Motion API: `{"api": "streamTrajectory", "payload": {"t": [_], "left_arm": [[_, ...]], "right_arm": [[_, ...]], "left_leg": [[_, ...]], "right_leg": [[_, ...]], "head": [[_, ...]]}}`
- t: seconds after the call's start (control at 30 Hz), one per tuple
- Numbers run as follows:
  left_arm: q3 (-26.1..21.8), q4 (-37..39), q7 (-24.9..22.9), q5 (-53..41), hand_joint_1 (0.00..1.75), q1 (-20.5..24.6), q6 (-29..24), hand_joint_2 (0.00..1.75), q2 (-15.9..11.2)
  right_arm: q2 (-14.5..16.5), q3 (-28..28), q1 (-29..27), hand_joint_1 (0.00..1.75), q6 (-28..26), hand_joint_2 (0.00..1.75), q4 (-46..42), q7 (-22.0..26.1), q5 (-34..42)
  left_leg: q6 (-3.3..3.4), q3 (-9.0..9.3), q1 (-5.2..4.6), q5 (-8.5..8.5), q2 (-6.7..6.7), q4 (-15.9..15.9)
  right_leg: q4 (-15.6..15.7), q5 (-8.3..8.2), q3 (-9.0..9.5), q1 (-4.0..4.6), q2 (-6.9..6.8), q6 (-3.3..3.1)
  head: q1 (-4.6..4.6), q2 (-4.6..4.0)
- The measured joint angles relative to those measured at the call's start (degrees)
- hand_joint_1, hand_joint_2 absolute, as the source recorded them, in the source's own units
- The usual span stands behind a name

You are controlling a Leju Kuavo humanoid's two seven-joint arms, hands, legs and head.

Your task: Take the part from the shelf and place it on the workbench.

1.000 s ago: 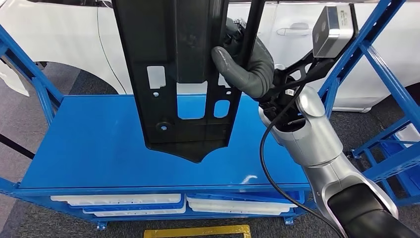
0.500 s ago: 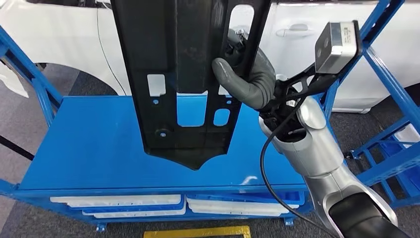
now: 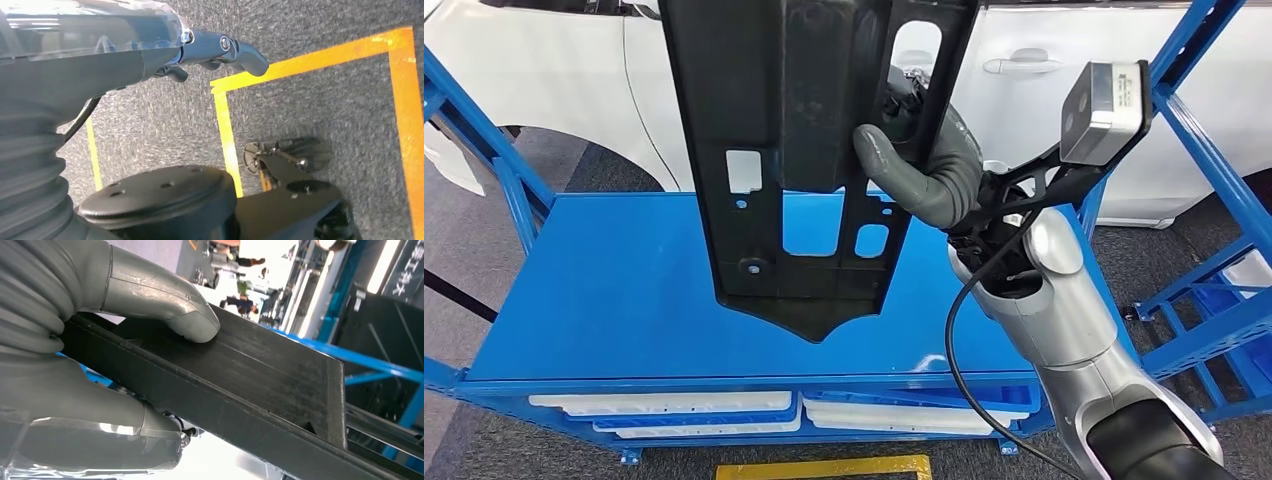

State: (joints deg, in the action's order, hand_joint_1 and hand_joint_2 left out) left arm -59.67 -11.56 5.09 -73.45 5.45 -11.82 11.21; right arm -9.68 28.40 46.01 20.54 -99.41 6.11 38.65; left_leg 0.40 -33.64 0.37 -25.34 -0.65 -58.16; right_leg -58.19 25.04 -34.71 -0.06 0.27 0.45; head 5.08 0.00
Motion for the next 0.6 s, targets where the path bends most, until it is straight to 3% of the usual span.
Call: {"api": "streamTrajectory", "payload": {"t": [0.1, 0.2, 0.23, 0.27, 0.3, 0.4, 0.47, 0.53, 0.6], "left_arm": [[0.13, 0.0, -0.04, -0.31, 0.0, 0.05, 0.64, 1.75, -0.03], [0.15, 0.0, -0.03, -0.32, 0.0, 0.19, 0.81, 1.75, -0.05], [0.15, 0.0, -0.03, -0.31, 0.0, 0.29, 0.89, 1.75, -0.06], [0.16, 0.0, -0.03, -0.31, 0.0, 0.4, 0.98, 1.75, -0.07], [0.16, 0.0, -0.05, -0.32, 0.0, 0.49, 1.09, 1.75, -0.08], [0.17, 0.0, -0.25, -0.34, 0.0, 0.47, 1.37, 1.75, -0.12], [0.18, 0.0, -0.36, -0.34, 0.0, 0.47, 1.48, 1.75, -0.13], [0.18, 0.01, -0.39, -0.32, 0.0, 0.46, 1.66, 1.75, -0.11], [0.18, 0.01, -0.39, -0.26, 0.0, 0.45, 1.89, 1.75, -0.08]], "right_arm": [[-0.26, -0.82, -0.77, 1.75, -0.08, 1.75, -0.28, 0.5, -0.12], [-0.6, -1.24, -1.53, 1.75, 0.03, 1.75, -0.35, 0.97, -0.04], [-0.71, -1.26, -1.88, 1.75, 0.04, 1.75, -0.35, 0.98, -0.04], [-0.8, -1.26, -2.18, 1.75, 0.04, 1.75, -0.35, 0.97, -0.05], [-0.87, -1.27, -2.36, 1.75, 0.05, 1.75, -0.35, 0.98, -0.04], [-0.98, -1.4, -2.34, 1.75, 0.07, 1.75, -0.34, 1.21, -0.05], [-1.05, -1.52, -2.32, 1.75, 0.08, 1.75, -0.34, 1.39, -0.08], [-1.1, -1.59, -2.32, 1.75, 0.07, 1.75, -0.33, 1.45, -0.11], [-1.14, -1.66, -2.25, 1.75, 0.07, 1.75, -0.33, 1.55, -0.12]], "left_leg": [[-0.87, -0.66, -0.04, -1.38, 0.21, -1.65], [-1.26, -5.21, -0.02, -6.63, 0.31, -11.99], [-1.31, -6.66, -0.01, -7.68, 0.31, -15.22], [-1.31, -7.26, -0.01, -7.63, 0.32, -16.55], [-1.27, -6.8, 0.0, -6.49, 0.32, -15.66], [-0.85, -1.93, -0.02, -0.95, 0.34, -5.16], [-0.39, -0.4, -0.12, 0.01, 0.27, -1.36], [0.18, -0.49, -0.13, 0.01, 0.11, -0.93], [0.89, -0.7, 0.04, 0.49, 0.12, -0.62]], "right_leg": [[0.81, -0.39, 0.4, -0.38, -0.14, -0.99], [1.03, -0.38, 0.62, -0.35, -0.28, -1.5], [0.99, -0.34, 0.63, -0.28, -0.3, -1.55], [0.92, -0.3, 0.66, -0.25, -0.3, -1.58], [0.82, -0.24, 0.69, -0.24, -0.28, -1.58], [0.16, 0.08, 0.66, -0.11, -0.06, -1.25], [-0.37, 0.06, 0.17, 0.1, 0.0, -0.74], [-0.5, -0.12, -0.24, 0.19, -0.09, -0.21], [-1.64, 1.22, -0.74, 0.05, -0.16, 0.41]], "head": [[0.0, 0.0], [0.0, 0.0], [0.0, 0.0], [0.0, 0.0], [0.0, 0.0], [-0.01, 0.0], [0.0, 0.0], [0.0, 0.0], [-0.01, 0.0]]}}
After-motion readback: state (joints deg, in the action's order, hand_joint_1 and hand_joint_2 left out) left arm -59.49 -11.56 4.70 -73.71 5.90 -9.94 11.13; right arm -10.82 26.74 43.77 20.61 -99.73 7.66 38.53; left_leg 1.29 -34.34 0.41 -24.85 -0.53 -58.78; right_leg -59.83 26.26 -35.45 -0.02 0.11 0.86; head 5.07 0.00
